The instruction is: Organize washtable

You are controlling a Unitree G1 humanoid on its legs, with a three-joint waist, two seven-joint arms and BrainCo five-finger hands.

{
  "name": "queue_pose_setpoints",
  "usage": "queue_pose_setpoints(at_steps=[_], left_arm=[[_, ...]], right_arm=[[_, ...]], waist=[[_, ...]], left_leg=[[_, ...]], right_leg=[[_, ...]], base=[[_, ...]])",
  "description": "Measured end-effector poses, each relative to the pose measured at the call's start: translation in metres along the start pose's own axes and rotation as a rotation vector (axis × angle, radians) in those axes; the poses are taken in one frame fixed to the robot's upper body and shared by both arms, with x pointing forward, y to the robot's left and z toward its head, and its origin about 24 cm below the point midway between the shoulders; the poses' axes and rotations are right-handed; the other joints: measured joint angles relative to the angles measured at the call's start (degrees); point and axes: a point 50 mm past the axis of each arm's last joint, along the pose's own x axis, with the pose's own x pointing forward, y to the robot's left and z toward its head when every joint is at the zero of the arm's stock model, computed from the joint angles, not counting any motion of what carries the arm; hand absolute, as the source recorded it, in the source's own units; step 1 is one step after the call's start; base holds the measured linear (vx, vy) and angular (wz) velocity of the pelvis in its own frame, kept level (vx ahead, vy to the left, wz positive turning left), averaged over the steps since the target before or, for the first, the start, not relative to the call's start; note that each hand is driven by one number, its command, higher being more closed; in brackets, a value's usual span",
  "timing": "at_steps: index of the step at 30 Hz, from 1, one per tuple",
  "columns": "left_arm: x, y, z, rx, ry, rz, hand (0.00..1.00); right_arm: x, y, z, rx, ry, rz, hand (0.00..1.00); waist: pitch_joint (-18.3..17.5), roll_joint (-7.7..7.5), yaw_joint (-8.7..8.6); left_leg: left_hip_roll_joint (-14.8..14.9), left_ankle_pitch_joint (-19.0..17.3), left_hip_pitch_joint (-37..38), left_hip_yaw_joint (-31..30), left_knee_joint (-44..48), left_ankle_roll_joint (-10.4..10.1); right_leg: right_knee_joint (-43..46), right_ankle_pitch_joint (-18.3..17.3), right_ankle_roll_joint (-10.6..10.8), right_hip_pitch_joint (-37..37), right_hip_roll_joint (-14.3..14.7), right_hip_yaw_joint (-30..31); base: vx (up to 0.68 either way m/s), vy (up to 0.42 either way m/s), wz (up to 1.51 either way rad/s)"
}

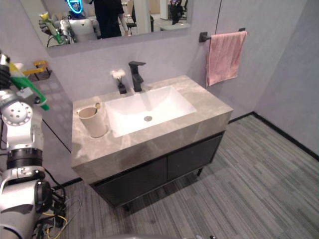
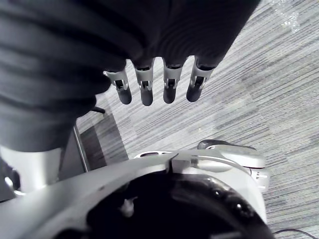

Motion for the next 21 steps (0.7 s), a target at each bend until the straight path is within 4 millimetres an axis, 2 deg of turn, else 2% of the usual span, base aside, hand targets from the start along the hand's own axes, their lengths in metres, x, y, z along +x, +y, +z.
queue_pose_setpoints(at_steps=[3, 5, 21], left_arm=[[0.0012, 0.0056, -0.0006, 0.0, 0.003, 0.019, 1.0], [0.0001, 0.0077, -0.0024, 0.012, 0.006, 0.014, 1.0], [-0.0009, 0.0048, -0.0029, 0.019, 0.005, -0.018, 1.0]], right_arm=[[0.0, 0.0003, 0.0001, 0.0, -0.001, 0.002, 0.0], [0.0, -0.0017, 0.0006, -0.005, -0.001, -0.001, 0.0], [0.0023, -0.0051, 0.0058, -0.019, -0.008, -0.003, 0.0]], waist=[[0.0, -0.06, -0.09], [-0.1, 0.49, -0.11], [-0.2, 0.72, -0.2]], left_leg=[[-0.6, 0.3, 0.0, 0.1, -1.0, 0.3], [-0.9, 0.8, 0.0, 0.1, -1.7, 0.5], [-1.4, 1.7, -0.1, -0.7, -1.4, 0.5]], right_leg=[[-0.7, 0.5, 0.2, -0.1, -0.3, 0.2], [-1.0, 0.7, 0.5, -0.2, -0.5, 0.3], [-1.0, 1.1, 0.3, -0.5, -0.4, 0.1]], base=[[-0.04, 0.02, 0.0], [0.0, 0.011, 0.02], [0.03, 0.001, 0.01]])
